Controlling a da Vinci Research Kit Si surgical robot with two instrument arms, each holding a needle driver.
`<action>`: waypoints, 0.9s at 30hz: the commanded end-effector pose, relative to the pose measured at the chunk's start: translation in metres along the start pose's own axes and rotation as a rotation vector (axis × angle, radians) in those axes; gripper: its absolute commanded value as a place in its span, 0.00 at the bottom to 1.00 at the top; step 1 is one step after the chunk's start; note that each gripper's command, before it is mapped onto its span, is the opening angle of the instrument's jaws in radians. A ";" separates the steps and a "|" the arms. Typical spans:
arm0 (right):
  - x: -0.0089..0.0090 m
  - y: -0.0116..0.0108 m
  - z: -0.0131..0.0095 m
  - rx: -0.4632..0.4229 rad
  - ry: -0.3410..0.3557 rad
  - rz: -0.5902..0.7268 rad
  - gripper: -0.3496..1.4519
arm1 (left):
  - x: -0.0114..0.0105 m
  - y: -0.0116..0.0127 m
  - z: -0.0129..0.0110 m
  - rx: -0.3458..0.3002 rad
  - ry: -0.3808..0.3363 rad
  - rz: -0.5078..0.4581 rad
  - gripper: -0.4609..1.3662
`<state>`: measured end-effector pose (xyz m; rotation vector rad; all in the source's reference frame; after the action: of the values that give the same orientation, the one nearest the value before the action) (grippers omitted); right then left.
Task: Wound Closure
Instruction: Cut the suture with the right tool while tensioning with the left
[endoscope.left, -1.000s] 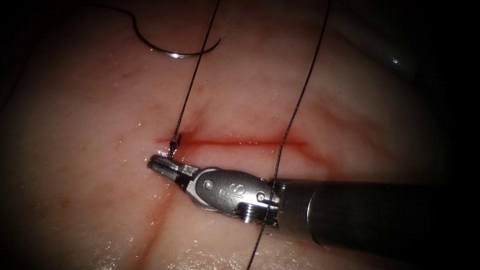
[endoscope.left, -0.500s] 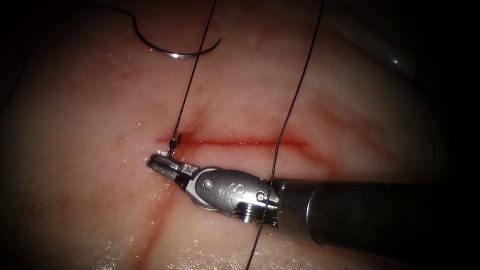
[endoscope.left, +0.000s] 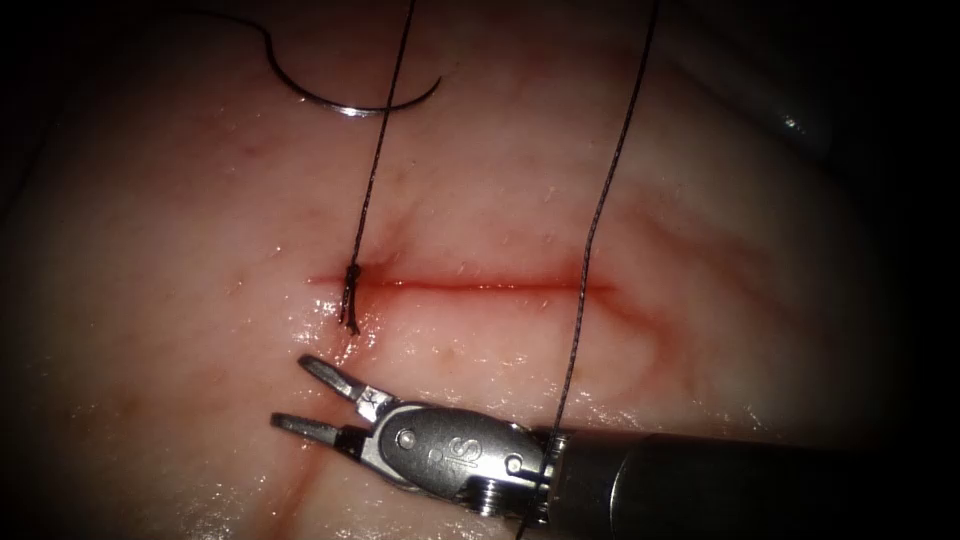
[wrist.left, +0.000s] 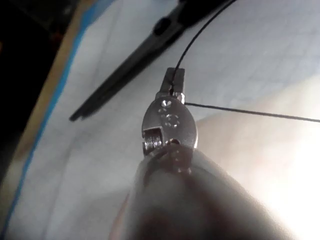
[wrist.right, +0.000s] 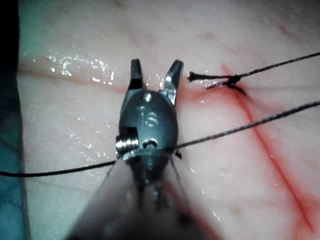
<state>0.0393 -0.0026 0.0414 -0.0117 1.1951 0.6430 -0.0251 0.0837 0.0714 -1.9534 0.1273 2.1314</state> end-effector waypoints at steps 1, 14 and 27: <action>0.0001 0.0000 0.0000 0.000 -0.001 0.007 0.75 | 0.0002 0.0002 -0.0001 -0.017 0.005 -0.002 0.06; 0.0008 0.0011 -0.0021 -0.057 0.011 0.106 0.74 | 0.0038 0.0026 -0.0031 -0.046 0.032 -0.032 0.06; 0.0035 0.0028 -0.0035 -0.103 -0.002 0.238 0.74 | 0.0113 0.0030 -0.0073 -0.027 0.050 -0.112 0.06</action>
<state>0.0358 0.0003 0.0379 0.0423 1.1703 0.9134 -0.0194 0.0804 0.0588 -1.9748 0.0087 2.0192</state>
